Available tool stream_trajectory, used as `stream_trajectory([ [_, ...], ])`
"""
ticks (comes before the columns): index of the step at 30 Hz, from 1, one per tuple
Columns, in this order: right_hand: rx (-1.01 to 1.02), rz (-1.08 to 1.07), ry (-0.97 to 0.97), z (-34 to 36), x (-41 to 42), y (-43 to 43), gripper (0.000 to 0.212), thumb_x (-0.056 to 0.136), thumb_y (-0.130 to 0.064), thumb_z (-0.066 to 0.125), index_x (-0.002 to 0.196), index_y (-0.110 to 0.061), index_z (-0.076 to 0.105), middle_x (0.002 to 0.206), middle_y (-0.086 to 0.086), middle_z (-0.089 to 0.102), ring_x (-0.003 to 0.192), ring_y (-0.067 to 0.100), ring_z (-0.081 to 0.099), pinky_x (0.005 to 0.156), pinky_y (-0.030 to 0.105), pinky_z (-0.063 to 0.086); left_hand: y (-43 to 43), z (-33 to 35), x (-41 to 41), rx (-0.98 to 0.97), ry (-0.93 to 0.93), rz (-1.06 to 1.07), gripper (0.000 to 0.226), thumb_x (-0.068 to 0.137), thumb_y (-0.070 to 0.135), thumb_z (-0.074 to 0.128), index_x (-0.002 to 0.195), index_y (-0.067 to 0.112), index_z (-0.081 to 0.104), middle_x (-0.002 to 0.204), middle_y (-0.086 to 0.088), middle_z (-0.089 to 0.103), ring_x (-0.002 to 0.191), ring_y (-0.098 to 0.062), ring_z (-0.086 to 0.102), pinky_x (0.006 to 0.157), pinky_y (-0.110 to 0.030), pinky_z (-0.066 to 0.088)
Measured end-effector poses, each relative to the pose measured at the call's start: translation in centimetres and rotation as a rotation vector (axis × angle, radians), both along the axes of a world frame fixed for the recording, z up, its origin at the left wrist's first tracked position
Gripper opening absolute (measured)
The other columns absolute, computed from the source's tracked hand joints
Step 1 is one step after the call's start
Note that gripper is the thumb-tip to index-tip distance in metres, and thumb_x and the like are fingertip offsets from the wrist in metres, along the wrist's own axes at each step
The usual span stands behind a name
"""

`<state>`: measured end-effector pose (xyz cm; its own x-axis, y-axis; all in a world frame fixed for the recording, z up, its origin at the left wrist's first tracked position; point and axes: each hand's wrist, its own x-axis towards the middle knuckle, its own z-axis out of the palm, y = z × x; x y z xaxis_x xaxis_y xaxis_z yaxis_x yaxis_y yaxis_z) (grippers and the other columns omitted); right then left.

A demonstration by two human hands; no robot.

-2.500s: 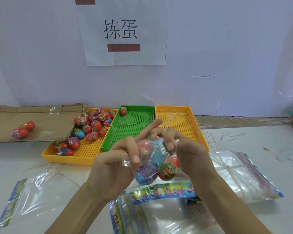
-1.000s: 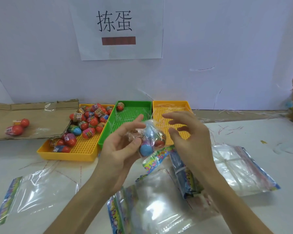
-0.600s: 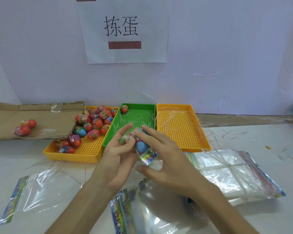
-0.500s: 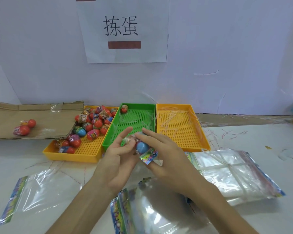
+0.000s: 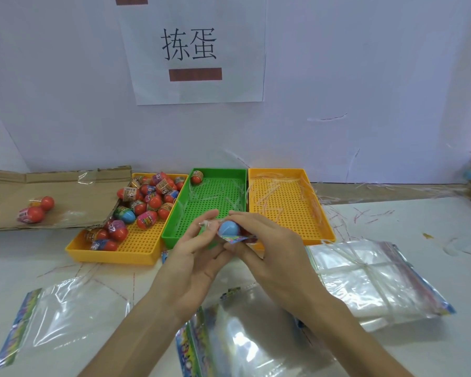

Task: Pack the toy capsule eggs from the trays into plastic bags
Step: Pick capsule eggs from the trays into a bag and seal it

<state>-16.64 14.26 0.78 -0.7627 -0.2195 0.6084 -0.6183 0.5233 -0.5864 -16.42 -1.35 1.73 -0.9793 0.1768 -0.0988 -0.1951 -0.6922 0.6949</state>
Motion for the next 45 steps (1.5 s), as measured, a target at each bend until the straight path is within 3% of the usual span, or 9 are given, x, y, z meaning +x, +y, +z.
stream_trajectory([
  [4,-0.058,0.014,-0.028,0.1,0.0,0.1,0.036,0.088,-0.019,0.076,0.124,-0.021,0.07,0.114,-0.015,0.071,0.101,-0.002,0.064,0.087,0.015,0.051,0.0,-0.1,0.0,0.031,-0.038,0.007,0.041,0.083,0.012,0.063,0.124,0.008,0.062,0.103,-0.018,0.075,0.088,-0.028,0.077,0.068,-0.032,0.063],
  [10,-0.026,0.021,-0.059,0.3,-0.3,0.6,0.041,0.083,-0.013,0.082,0.122,-0.017,0.072,0.125,-0.006,0.07,0.113,0.003,0.064,0.097,0.024,0.051,-0.1,-0.3,-0.2,0.05,-0.063,0.025,0.043,0.079,0.01,0.063,0.122,0.007,0.063,0.104,-0.019,0.076,0.087,-0.028,0.077,0.07,-0.033,0.064],
  [15,-0.159,0.044,-0.109,0.3,-0.3,0.7,0.035,0.081,-0.017,0.081,0.114,-0.025,0.075,0.106,-0.015,0.074,0.096,-0.001,0.068,0.085,0.025,0.054,-0.3,-0.4,-0.2,-0.022,0.002,-0.004,0.039,0.082,0.013,0.064,0.121,0.009,0.064,0.106,-0.019,0.075,0.088,-0.028,0.076,0.071,-0.032,0.063],
  [20,-0.133,0.044,-0.158,0.4,-0.3,0.8,0.033,0.082,-0.017,0.083,0.113,-0.027,0.078,0.093,-0.016,0.077,0.083,-0.001,0.068,0.075,0.02,0.052,-0.6,-0.4,-0.2,-0.318,0.125,-0.003,0.027,0.08,0.023,0.07,0.106,0.019,0.073,0.102,-0.016,0.075,0.083,-0.029,0.075,0.071,-0.038,0.063],
  [24,-0.136,0.054,-0.193,0.6,-0.3,1.0,0.028,0.082,-0.02,0.084,0.108,-0.025,0.079,0.089,-0.012,0.077,0.081,0.008,0.07,0.074,0.035,0.055,-1.1,-0.3,-0.5,-0.545,0.189,0.033,0.015,0.081,0.03,0.064,0.09,0.024,0.075,0.086,-0.008,0.073,0.079,-0.03,0.075,0.071,-0.041,0.063],
  [32,-0.159,0.104,-0.266,0.9,-0.5,1.5,0.01,0.086,-0.018,0.08,0.095,-0.022,0.08,0.071,-0.01,0.073,0.067,0.013,0.068,0.067,0.043,0.054,-1.4,-0.4,-0.8,-0.975,0.501,0.2,0.029,0.095,0.038,0.054,0.098,0.026,0.08,0.094,0.001,0.078,0.09,-0.018,0.073,0.078,-0.032,0.059],
  [36,-0.164,0.123,-0.297,1.2,-0.5,1.7,0.007,0.089,-0.022,0.077,0.093,-0.017,0.08,0.072,-0.004,0.074,0.065,0.01,0.068,0.062,0.033,0.054,-1.6,0.2,-0.4,-0.869,0.511,0.111,0.017,0.091,0.043,0.067,0.098,0.036,0.081,0.095,0.002,0.079,0.09,-0.014,0.074,0.073,-0.021,0.058],
  [38,-0.146,0.114,-0.32,1.4,-0.5,1.7,0.009,0.089,-0.025,0.077,0.091,-0.016,0.079,0.072,-0.003,0.074,0.065,0.013,0.068,0.062,0.037,0.054,-1.6,0.3,-0.4,-0.875,0.498,0.122,0.008,0.086,0.041,0.08,0.093,0.039,0.081,0.092,0.002,0.08,0.086,-0.013,0.076,0.069,-0.021,0.058],
  [45,-0.255,0.021,-0.377,1.3,-0.6,1.8,0.022,0.078,-0.04,0.084,0.076,-0.018,0.078,0.062,-0.003,0.072,0.059,0.015,0.067,0.06,0.043,0.055,-1.4,-0.1,-0.8,-0.734,0.322,0.165,0.035,0.062,0.044,0.078,0.09,0.025,0.082,0.09,-0.004,0.08,0.081,-0.019,0.078,0.063,-0.024,0.06],
])
